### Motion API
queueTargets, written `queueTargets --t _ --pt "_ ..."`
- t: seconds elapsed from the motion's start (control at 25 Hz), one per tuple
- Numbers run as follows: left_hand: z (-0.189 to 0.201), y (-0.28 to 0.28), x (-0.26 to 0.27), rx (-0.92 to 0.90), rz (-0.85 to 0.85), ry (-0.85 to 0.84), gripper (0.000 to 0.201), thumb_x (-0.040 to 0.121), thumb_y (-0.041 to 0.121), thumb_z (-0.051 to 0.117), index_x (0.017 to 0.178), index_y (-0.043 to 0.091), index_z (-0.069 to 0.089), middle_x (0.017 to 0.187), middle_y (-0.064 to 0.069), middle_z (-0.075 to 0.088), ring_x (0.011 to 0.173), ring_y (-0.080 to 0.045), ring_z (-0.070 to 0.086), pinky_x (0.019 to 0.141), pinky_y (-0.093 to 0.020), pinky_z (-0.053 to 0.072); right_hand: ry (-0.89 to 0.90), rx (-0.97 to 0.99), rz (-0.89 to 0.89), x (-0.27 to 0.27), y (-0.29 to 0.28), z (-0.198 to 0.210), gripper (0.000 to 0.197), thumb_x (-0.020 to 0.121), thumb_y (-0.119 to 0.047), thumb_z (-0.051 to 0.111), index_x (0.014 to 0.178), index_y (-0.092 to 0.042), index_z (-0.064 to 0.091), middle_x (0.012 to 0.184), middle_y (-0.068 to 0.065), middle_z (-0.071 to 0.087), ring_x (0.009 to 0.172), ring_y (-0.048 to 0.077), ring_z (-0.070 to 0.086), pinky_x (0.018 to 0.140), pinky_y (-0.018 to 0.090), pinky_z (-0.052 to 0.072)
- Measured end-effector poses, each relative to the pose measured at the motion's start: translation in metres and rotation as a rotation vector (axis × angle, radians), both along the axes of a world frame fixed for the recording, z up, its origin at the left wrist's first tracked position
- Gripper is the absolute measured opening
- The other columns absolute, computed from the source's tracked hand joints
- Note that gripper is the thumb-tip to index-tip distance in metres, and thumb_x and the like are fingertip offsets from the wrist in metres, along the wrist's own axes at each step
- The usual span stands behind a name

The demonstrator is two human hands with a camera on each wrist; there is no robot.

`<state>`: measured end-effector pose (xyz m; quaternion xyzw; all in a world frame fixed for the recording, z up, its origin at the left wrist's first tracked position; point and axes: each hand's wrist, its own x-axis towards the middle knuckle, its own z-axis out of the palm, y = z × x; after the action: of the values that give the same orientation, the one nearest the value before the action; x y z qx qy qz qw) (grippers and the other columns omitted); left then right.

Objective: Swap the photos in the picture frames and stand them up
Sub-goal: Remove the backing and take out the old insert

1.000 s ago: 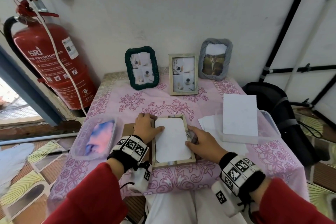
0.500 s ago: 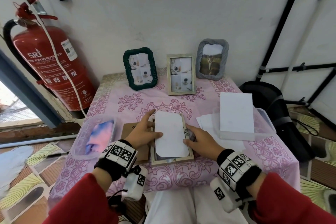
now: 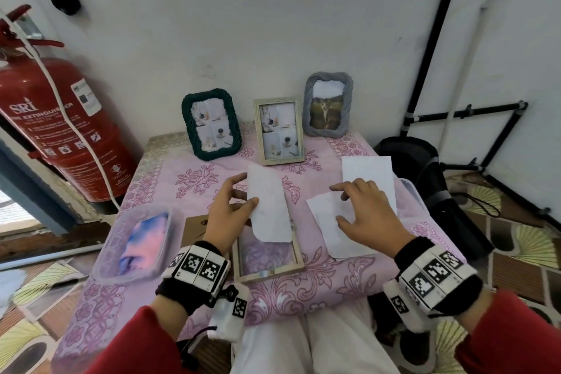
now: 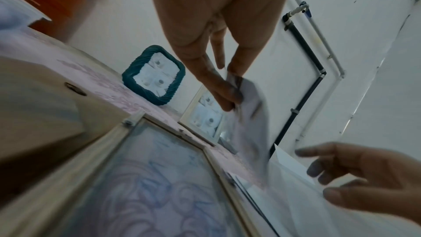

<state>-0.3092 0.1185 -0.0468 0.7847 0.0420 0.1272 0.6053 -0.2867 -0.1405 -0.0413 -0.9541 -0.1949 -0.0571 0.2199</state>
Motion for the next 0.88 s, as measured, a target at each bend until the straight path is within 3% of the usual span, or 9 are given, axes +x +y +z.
queueTargets --t 0.16,0.24,0.32,0.44,0.56,0.72,0.88 --pt "0.002 -0.01 0.009 -0.03 0.05 -0.067 0.046 0.086 0.002 0.061 0.126 0.019 0.047 0.084 -0.001 0.051 0.061 -0.001 0.06 0.054 -0.017 0.053 0.126 -0.141 -0.032 0.0 -0.036 -0.007 0.036 0.079 -0.046 0.062 0.111 -0.033 0.053 0.101 -0.01 0.053 0.101 0.013 0.044 0.085 0.033 0.033" --pt "-0.002 -0.02 0.012 -0.029 0.025 -0.014 0.048 0.085 0.003 0.063 0.128 0.015 0.046 0.085 -0.003 0.052 0.076 -0.015 0.063 0.062 -0.025 0.057 0.161 -0.11 -0.005 0.0 -0.045 -0.011 0.02 0.082 -0.035 0.063 0.1 -0.029 0.058 0.097 -0.009 0.057 0.099 0.014 0.05 0.087 0.033 0.037" --pt "-0.01 -0.033 0.013 -0.019 -0.005 0.056 0.051 0.083 0.004 0.065 0.129 0.011 0.044 0.09 -0.005 0.054 0.093 -0.029 0.061 0.079 -0.041 0.056 0.173 0.039 0.014 0.001 -0.05 -0.015 0.009 0.084 -0.015 0.062 0.093 -0.018 0.062 0.095 -0.002 0.063 0.097 0.018 0.057 0.087 0.033 0.043" --pt "-0.023 -0.055 0.015 -0.03 -0.05 0.124 0.055 0.081 0.003 0.067 0.131 0.006 0.042 0.109 -0.012 0.056 0.107 -0.03 0.056 0.09 -0.05 0.051 0.098 0.212 0.013 -0.001 -0.054 -0.016 0.009 0.083 -0.001 0.061 0.089 -0.009 0.062 0.093 0.004 0.064 0.091 0.021 0.058 0.084 0.033 0.046" --pt "-0.032 -0.078 0.022 -0.01 -0.087 0.175 0.058 0.08 0.005 0.069 0.131 0.006 0.042 0.107 -0.013 0.056 0.097 -0.024 0.056 0.088 -0.041 0.052 0.052 0.28 0.021 -0.003 -0.06 -0.015 0.01 0.083 0.002 0.061 0.089 -0.007 0.062 0.09 0.003 0.063 0.09 0.021 0.058 0.084 0.033 0.046" --pt "-0.04 -0.107 0.029 -0.006 -0.13 0.232 0.06 0.08 0.004 0.07 0.132 0.007 0.04 0.083 -0.002 0.052 0.075 -0.014 0.053 0.056 -0.012 0.05 0.082 0.268 0.04 -0.007 -0.064 -0.015 0.01 0.083 -0.001 0.061 0.086 -0.01 0.063 0.09 -0.001 0.065 0.09 0.017 0.058 0.087 0.036 0.046" --pt "-0.049 -0.117 0.032 0.095 -0.139 0.275 0.065 0.079 0.005 0.071 0.135 0.006 0.039 0.078 0.002 0.049 0.068 -0.013 0.05 0.059 -0.011 0.045 0.136 0.225 0.044 -0.009 -0.067 -0.021 0.013 0.084 -0.004 0.06 0.086 -0.017 0.063 0.087 -0.01 0.063 0.092 0.015 0.056 0.091 0.041 0.042"
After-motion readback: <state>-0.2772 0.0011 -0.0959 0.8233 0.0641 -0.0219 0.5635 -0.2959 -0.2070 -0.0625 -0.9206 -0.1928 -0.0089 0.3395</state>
